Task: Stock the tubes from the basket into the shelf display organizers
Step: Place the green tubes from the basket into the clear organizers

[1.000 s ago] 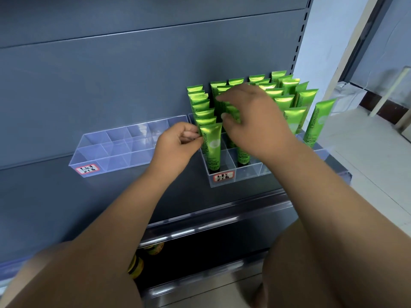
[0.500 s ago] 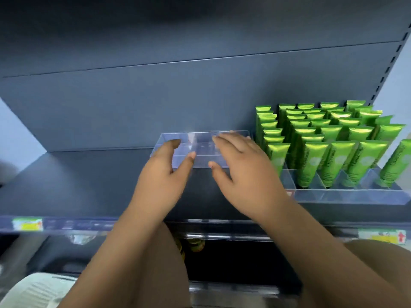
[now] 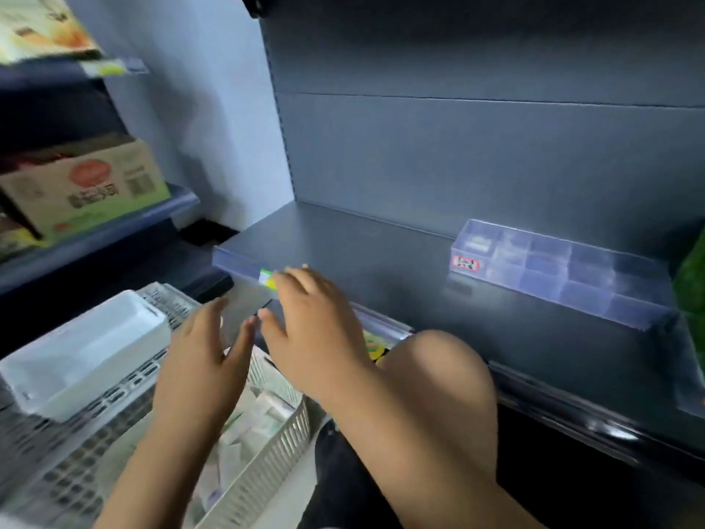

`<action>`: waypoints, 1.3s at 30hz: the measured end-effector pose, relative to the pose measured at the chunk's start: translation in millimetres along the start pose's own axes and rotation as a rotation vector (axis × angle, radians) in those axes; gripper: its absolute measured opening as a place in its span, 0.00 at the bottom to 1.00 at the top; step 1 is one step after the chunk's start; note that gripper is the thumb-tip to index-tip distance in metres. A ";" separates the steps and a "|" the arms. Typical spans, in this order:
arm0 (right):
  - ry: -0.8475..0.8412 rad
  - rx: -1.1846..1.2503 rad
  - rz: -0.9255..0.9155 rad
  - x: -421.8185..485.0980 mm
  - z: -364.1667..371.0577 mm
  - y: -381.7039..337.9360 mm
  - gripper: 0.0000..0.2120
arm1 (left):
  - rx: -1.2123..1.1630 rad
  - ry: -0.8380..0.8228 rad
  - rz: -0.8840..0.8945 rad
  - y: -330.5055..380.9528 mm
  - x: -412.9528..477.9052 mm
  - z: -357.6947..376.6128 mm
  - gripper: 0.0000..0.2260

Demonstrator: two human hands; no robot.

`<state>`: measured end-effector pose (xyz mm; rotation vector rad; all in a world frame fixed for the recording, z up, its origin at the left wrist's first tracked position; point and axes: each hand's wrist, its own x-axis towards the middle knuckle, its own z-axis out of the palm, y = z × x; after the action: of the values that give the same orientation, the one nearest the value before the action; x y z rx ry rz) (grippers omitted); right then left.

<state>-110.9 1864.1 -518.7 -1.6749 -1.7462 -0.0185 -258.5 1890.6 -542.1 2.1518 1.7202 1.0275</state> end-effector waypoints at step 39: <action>-1.078 -0.158 1.156 -41.3 463.5 81.6 0.35 | 0.115 -0.530 -0.947 -366.0 -24.3 264.2 0.11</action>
<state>-259.5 2057.9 -923.1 -2.8408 -1.0486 1.5138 -380.5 2047.2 -948.2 1.1750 2.1225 0.0954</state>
